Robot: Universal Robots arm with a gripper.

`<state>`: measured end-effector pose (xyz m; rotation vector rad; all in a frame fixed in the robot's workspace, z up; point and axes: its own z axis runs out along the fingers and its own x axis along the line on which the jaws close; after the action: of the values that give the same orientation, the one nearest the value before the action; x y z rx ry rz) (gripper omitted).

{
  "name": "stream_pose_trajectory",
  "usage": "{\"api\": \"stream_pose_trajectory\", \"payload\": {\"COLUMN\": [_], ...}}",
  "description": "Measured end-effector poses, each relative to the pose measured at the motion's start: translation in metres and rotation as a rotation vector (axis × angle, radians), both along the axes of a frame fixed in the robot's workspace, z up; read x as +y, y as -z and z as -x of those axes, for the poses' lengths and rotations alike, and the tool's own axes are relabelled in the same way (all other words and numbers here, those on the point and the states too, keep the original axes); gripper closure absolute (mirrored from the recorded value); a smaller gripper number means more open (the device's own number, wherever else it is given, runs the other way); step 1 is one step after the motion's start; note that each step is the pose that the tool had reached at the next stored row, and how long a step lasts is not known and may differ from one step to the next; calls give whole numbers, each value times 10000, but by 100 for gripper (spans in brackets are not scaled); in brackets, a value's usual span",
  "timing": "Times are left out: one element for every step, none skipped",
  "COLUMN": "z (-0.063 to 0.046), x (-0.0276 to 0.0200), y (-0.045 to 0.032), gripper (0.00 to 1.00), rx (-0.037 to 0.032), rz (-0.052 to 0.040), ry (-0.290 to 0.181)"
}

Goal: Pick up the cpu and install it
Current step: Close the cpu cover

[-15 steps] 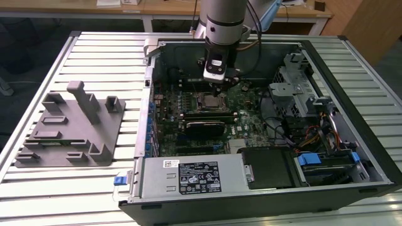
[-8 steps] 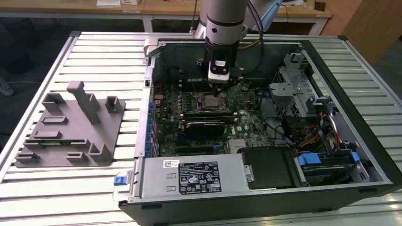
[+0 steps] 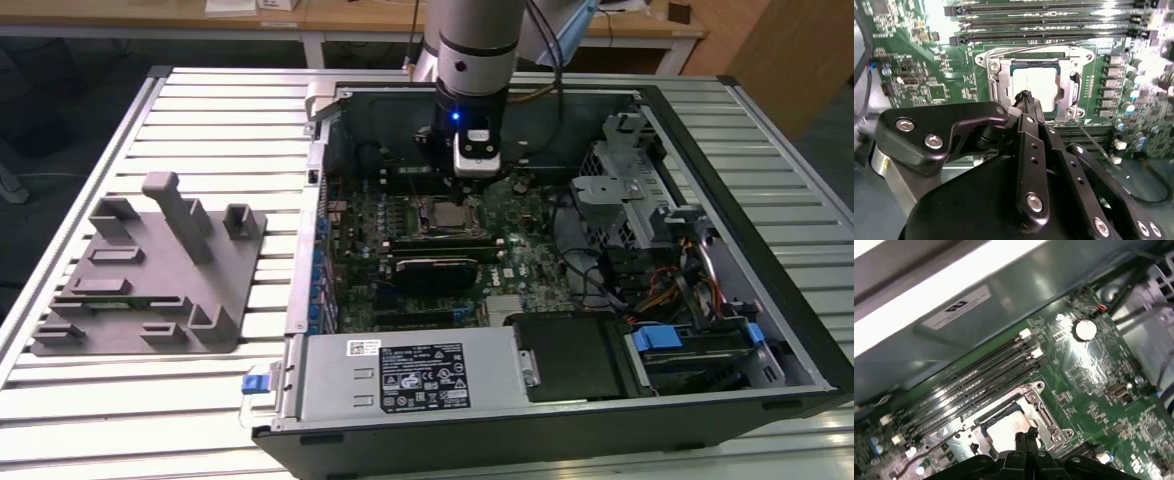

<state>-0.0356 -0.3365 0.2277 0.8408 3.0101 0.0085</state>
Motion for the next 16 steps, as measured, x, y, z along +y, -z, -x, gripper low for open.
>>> {"api": "stream_pose_trajectory", "payload": {"z": [0, 0, 0, 0, 0, 0, 0, 0, 0, 0, 0, 0, 0, 0, 0, -1], "x": [0, 0, 0, 0, 0, 0, 0, 0, 0, 0, 0, -1, 0, 0, 0, 0], "y": [0, 1, 2, 2, 3, 3, 3, 4, 4, 5, 6, 7, 8, 10, 12, 14], "gripper": [89, 89, 89, 89, 89, 89, 89, 89, 89, 89, 89, 89, 89, 89, 89, 89], "rx": [0, 0, 0, 0, 0, 0, 0, 0, 0, 0, 0, 1, 1, 3, 6, 11], "rz": [0, 0, 0, 0, 0, 0, 0, 0, 0, 0, 0, 4, 8, 14, 27, 42], "ry": [-178, -816, -1312, -1498, -1677, -1858, -2037, -2218, -2396, -2577, -2762, -2952, -3134, -3311, -3488, -3660]}}
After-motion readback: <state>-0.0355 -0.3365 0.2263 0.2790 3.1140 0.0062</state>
